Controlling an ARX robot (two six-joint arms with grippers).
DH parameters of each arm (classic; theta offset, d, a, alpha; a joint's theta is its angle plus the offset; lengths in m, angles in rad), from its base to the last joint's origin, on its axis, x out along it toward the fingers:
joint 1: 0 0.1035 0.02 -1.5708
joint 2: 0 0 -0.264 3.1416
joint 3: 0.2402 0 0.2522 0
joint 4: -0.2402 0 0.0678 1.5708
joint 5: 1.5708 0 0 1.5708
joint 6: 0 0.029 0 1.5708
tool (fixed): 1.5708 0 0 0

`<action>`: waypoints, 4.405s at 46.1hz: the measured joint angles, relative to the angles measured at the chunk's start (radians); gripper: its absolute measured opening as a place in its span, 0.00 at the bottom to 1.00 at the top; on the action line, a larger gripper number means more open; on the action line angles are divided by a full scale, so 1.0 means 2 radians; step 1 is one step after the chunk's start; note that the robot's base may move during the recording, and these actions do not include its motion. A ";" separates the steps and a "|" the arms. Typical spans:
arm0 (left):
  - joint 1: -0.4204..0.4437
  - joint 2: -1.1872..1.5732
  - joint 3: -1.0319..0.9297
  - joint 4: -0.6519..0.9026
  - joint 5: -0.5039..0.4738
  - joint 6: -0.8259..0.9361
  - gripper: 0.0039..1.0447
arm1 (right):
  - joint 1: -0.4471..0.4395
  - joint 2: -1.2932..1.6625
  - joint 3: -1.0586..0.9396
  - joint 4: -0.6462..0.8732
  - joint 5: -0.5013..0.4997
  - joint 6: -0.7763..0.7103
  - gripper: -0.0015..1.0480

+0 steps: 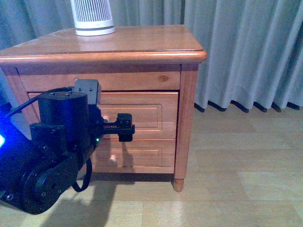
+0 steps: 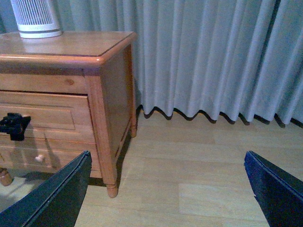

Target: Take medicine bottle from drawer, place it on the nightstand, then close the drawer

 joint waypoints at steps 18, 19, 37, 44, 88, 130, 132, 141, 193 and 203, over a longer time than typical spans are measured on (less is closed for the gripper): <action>0.013 0.045 0.047 -0.010 0.002 0.000 0.94 | 0.000 0.000 0.000 0.000 0.000 0.000 0.93; 0.013 0.046 0.049 -0.011 0.002 0.000 0.94 | 0.000 0.000 0.000 0.000 0.000 0.000 0.93; 0.012 0.060 0.088 -0.025 0.009 -0.002 0.74 | 0.000 0.000 0.000 0.000 0.000 0.000 0.93; 0.011 0.062 0.089 -0.026 0.009 -0.003 0.43 | 0.000 0.000 0.000 0.000 0.000 0.000 0.93; -0.006 0.071 0.087 -0.031 0.028 -0.009 0.60 | 0.000 0.000 0.000 0.000 0.000 0.000 0.93; 0.019 0.056 0.041 -0.010 0.000 0.001 0.94 | 0.000 0.000 0.000 0.000 0.000 0.000 0.93; 0.019 0.056 0.044 -0.014 0.000 0.001 0.94 | 0.000 0.000 0.000 0.000 0.000 0.000 0.93; 0.019 0.057 0.080 -0.034 0.002 0.000 0.94 | 0.000 0.000 0.000 0.000 0.000 0.000 0.93; 0.015 0.063 0.096 -0.046 0.007 -0.014 0.25 | 0.000 0.000 0.000 0.000 0.000 0.000 0.93; 0.014 0.063 0.094 -0.043 0.006 -0.015 0.23 | 0.000 0.000 0.000 0.000 0.000 0.000 0.93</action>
